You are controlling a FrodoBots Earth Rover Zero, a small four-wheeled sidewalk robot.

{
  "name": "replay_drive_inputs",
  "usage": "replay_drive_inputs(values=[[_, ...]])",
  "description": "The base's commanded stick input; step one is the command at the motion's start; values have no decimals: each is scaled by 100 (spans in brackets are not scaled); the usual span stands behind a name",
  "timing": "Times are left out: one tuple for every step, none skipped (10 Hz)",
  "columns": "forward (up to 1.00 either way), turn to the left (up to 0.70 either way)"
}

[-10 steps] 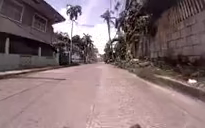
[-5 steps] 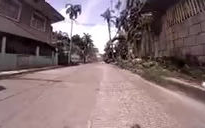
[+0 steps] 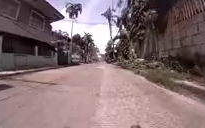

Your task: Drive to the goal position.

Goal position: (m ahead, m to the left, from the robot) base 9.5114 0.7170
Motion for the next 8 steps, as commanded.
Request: replay_drive_inputs(values=[[70, 0], [70, 0], [70, 0], [70, 0], [70, 0], [70, 0], [70, 0], [70, 0]])
